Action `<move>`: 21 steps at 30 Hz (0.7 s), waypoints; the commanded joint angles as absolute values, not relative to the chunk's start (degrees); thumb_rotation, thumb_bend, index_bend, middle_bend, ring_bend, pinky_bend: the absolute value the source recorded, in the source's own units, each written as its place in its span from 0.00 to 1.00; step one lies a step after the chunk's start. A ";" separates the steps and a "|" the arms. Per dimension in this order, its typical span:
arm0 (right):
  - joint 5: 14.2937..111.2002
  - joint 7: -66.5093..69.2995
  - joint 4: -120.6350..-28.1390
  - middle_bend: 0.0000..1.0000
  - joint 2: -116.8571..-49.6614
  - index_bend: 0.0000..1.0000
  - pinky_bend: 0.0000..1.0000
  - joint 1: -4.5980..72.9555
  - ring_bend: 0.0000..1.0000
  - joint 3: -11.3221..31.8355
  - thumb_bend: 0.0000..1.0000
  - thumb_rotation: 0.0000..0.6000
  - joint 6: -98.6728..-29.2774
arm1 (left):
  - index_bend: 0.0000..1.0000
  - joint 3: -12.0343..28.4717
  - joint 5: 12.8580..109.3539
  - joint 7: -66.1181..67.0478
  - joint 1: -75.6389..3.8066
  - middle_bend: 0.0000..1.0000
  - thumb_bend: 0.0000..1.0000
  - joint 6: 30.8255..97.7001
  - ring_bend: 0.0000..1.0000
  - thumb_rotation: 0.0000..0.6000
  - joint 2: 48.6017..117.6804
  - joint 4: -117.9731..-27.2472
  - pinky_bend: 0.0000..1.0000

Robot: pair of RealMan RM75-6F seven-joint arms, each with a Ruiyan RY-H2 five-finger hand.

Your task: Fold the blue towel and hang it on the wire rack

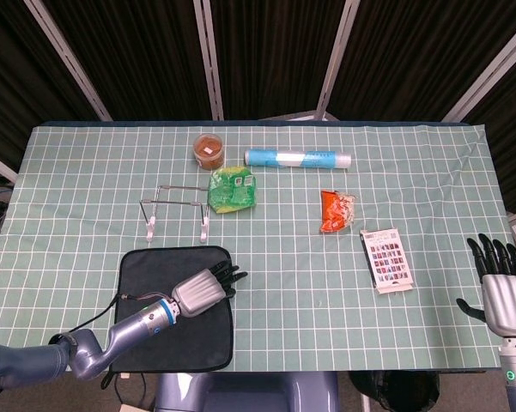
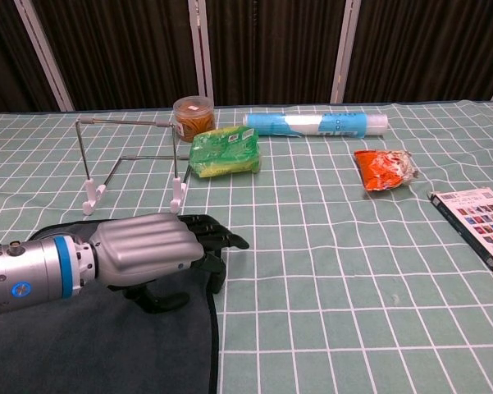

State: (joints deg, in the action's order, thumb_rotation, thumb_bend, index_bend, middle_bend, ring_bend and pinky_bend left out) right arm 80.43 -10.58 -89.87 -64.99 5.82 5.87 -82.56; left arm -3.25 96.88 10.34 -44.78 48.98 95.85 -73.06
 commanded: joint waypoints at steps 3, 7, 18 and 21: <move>80.44 -10.50 -89.87 0.00 -64.98 0.00 0.00 5.83 0.00 5.86 0.00 1.00 -82.58 | 0.38 -3.46 96.93 10.31 -44.73 0.00 0.53 49.83 0.00 1.00 96.10 -72.70 0.00; 80.34 -10.40 -89.78 0.00 -65.03 0.00 0.00 5.89 0.00 5.87 0.00 1.00 -82.46 | 0.41 -3.53 96.81 10.13 -44.84 0.00 0.53 50.28 0.00 1.00 96.71 -72.03 0.00; 80.25 -9.88 -89.73 0.00 -64.99 0.00 0.00 6.02 0.00 5.82 0.00 1.00 -82.14 | 0.56 -4.02 97.20 9.47 -45.12 0.00 0.53 51.74 0.00 1.00 98.04 -70.81 0.00; 80.34 -9.71 -89.80 0.00 -64.91 0.00 0.00 6.05 0.00 5.76 0.00 1.00 -82.08 | 0.59 -4.22 97.13 9.54 -45.08 0.00 0.53 51.97 0.00 1.00 97.85 -70.91 0.00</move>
State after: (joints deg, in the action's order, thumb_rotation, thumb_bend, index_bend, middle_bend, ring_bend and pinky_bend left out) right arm 80.35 -9.71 -89.80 -64.92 6.05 5.76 -82.08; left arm -4.21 97.14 9.53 -45.09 51.96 97.85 -70.90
